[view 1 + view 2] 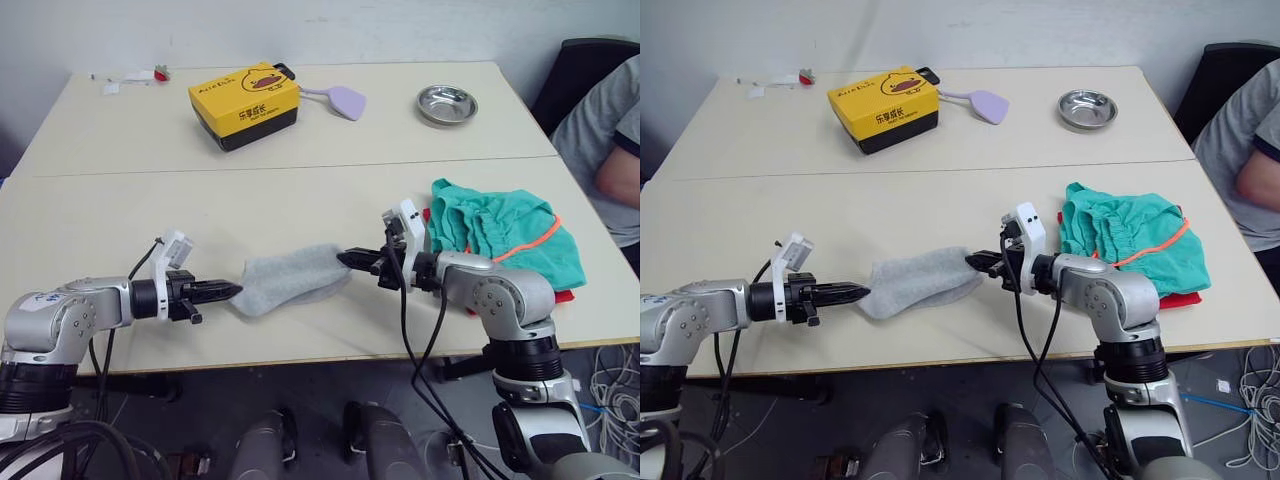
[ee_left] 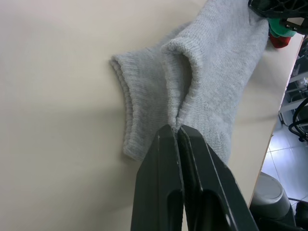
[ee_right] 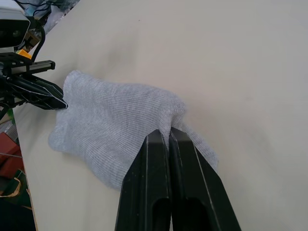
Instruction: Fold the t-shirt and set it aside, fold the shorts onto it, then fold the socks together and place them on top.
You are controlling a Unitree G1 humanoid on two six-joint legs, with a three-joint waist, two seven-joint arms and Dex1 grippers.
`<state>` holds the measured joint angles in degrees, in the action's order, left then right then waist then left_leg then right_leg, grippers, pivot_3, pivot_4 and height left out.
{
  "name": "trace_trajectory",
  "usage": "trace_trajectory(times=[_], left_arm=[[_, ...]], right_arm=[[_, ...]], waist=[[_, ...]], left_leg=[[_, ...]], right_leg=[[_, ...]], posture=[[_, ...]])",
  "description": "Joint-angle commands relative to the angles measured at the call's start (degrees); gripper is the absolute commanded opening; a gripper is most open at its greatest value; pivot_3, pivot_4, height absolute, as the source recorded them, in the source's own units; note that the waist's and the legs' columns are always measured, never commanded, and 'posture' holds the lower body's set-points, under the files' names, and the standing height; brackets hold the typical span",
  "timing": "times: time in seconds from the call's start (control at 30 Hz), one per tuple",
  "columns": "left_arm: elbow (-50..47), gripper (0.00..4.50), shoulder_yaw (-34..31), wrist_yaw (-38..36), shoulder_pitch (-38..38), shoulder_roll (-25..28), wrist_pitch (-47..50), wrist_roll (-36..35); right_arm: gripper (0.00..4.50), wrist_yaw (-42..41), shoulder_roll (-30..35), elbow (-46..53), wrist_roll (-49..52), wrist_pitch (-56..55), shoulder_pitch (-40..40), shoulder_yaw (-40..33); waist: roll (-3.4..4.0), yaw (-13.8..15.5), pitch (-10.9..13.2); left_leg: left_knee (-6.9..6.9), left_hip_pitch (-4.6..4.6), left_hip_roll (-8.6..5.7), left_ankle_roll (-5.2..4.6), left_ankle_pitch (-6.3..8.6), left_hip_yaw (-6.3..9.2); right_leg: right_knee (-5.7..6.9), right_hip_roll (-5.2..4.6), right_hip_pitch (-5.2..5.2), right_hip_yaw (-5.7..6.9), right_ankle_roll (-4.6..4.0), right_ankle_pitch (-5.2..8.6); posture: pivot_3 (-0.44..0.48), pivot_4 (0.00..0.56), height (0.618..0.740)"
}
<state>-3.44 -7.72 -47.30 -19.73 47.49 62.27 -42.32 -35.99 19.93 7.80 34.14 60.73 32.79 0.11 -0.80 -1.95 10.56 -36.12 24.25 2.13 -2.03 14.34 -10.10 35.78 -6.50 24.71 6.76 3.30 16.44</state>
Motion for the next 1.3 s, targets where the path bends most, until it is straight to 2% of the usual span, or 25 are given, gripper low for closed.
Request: trace_trajectory(times=[0.03, 0.53, 0.57, 0.67, 0.77, 0.8, 0.9, 0.97, 1.03, 1.13, 1.23, 1.3], left_arm=[[1.1, 0.0, -0.7, -0.7, -1.5, -0.4, 0.2, -0.1], [1.2, 0.0, 0.9, -0.1, -1.3, -2.6, -3.0, 3.0], [1.3, 0.0, 0.9, -0.2, -1.3, -2.8, -3.9, 3.4], [0.4, 0.71, 1.3, -1.3, -0.4, -2.6, -5.7, 4.0], [-0.4, 1.65, 0.8, -0.1, 1.4, -2.6, -9.7, 6.5], [-1.3, 2.02, 0.1, 0.3, 2.6, -2.3, -12.8, 8.1], [-4.5, 2.96, -2.9, -1.0, 6.1, -1.1, -19.8, 9.8], [-6.3, 2.96, -5.7, -3.1, 6.7, -2.8, -25.6, 8.4], [-8.0, 2.96, -6.0, -6.2, 7.0, -4.0, -30.7, 7.6], [-8.9, 2.34, -0.7, -6.8, 6.4, -6.9, -38.4, 12.8], [-5.4, 1.33, 5.0, -2.9, 4.2, -11.7, -43.4, 19.5], [-2.1, 0.69, 7.2, -0.5, 3.3, -14.0, -45.2, 22.9]], right_arm=[[0.01, 0.2, -0.2, 0.9, 0.3, -1.0, -0.4, 0.2], [0.01, 1.1, -0.1, -1.3, -1.5, -1.8, -1.8, 1.8], [0.21, 1.0, 0.1, -1.5, -1.4, -1.1, -1.8, 1.8], [1.01, 2.0, -0.7, -2.0, -1.7, -2.7, -2.1, 0.2], [2.09, 1.1, 1.0, -1.3, -2.7, -5.3, -2.9, 0.3], [2.53, -0.2, 2.3, -0.5, -2.9, -6.8, -3.4, 0.1], [3.51, -5.3, 5.3, 2.2, -1.7, -11.9, -4.2, -1.1], [3.51, -9.2, 6.1, 4.2, 1.4, -13.5, -4.0, -2.0], [3.51, -11.7, 6.1, 5.5, 2.7, -14.5, -3.4, -1.4], [2.89, -12.2, 4.3, 5.0, -3.8, -22.6, -2.9, 5.1], [1.81, -11.8, 2.4, 1.2, -13.0, -31.3, -2.6, 13.8], [1.11, -10.8, 0.9, -2.0, -17.1, -35.9, -2.7, 16.7]], waist=[[0.0, 0.0, 0.0], [-0.01, 0.1, 0.0], [-0.01, 0.1, 0.0], [-0.01, 0.1, 0.0], [-0.01, 0.1, 0.0], [-0.01, 0.1, 0.0], [-0.01, 0.2, 0.0], [-0.04, 0.2, 0.0], [-0.04, 0.3, 0.0], [-0.03, 0.3, 0.0], [-0.03, 0.3, 0.0], [-0.04, 0.3, 0.0]], left_leg=[[0.0, 0.0, 0.0, 0.0, 0.0, 0.0], [-0.04, 0.0, -0.01, -0.03, -0.03, 0.0], [-0.05, 0.0, -0.01, -0.04, -0.03, 0.0], [-0.05, 0.0, -0.01, -0.04, -0.03, 0.0], [-0.04, -0.01, -0.01, -0.03, -0.03, -0.01], [-0.04, -0.01, -0.01, -0.03, -0.03, -0.01], [-0.03, 0.01, -0.01, -0.04, -0.02, -0.01], [-0.04, 0.01, -0.01, -0.05, -0.02, -0.01], [-0.03, -0.01, 0.02, -0.05, -0.02, 0.02], [0.0, -0.1, 0.02, -0.04, -0.01, 0.02], [-0.02, -0.11, 0.0, -0.04, -0.02, -0.01], [-0.08, -0.07, -0.01, -0.08, -0.05, -0.03]], right_leg=[[0.0, 0.0, 0.0, 0.0, 0.0, 0.0], [0.07, 0.0, -0.01, 0.02, 0.0, 0.0], [0.07, 0.0, -0.01, 0.02, 0.0, 0.0], [0.08, 0.0, -0.01, 0.02, 0.0, 0.0], [0.08, 0.01, -0.01, 0.02, 0.0, 0.0], [0.08, 0.01, 0.0, 0.02, 0.0, 0.0], [0.03, 0.0, -0.01, 0.01, 0.0, 0.0], [0.01, 0.0, 0.0, 0.01, 0.0, 0.0], [0.02, 0.0, -0.03, 0.04, 0.0, 0.0], [0.02, 0.0, -0.1, 0.03, 0.0, 0.0], [0.03, 0.0, -0.11, 0.05, 0.0, 0.0], [0.08, 0.02, -0.1, 0.08, 0.01, 0.0]], posture=[[0.0, 0.15, 0.74], [0.0, 0.15, 0.74], [0.0, 0.15, 0.74], [0.0, 0.15, 0.74], [0.0, 0.15, 0.74], [0.0, 0.15, 0.74], [0.0, 0.15, 0.74], [0.0, 0.15, 0.74], [0.0, 0.15, 0.74], [0.0, 0.15, 0.74], [0.0, 0.15, 0.74], [0.0, 0.15, 0.74]])
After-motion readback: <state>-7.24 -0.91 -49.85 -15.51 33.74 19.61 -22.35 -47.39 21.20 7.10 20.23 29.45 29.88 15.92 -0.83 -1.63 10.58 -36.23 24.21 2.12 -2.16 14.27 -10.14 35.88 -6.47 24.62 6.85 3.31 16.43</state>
